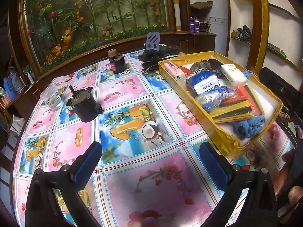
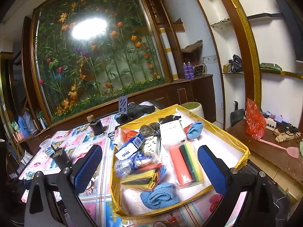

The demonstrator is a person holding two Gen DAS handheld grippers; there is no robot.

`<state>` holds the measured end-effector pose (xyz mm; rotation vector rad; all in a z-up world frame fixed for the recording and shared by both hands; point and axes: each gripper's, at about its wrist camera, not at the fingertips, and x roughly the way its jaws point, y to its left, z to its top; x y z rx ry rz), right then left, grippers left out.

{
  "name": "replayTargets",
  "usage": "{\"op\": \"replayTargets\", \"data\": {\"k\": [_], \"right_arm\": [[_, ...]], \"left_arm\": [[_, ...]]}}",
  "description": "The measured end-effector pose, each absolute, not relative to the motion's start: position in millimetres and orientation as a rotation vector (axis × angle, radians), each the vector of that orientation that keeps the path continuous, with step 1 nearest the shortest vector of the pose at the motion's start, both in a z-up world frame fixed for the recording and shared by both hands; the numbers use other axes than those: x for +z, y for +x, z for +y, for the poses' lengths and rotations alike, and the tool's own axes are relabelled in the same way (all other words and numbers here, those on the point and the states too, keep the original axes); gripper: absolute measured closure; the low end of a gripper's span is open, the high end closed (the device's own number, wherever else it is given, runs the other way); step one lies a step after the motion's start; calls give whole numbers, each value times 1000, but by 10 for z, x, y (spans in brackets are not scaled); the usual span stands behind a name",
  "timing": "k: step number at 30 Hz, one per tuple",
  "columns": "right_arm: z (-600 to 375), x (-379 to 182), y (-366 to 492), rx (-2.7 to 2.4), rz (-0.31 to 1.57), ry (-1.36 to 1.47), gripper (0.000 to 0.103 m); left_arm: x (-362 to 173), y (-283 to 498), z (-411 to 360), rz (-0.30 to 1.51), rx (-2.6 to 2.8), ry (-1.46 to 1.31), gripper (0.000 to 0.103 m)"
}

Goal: Organize soft objects

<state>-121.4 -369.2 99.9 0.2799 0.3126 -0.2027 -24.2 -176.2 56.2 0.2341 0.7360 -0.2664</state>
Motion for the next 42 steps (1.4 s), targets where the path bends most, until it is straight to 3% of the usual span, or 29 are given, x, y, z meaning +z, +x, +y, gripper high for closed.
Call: {"op": "replayTargets", "data": {"k": [42], "right_arm": [[-3824,905,-1122,-227,377,370,1]], "left_arm": [[473,-251,-1753,756,-258,269,1]]}}
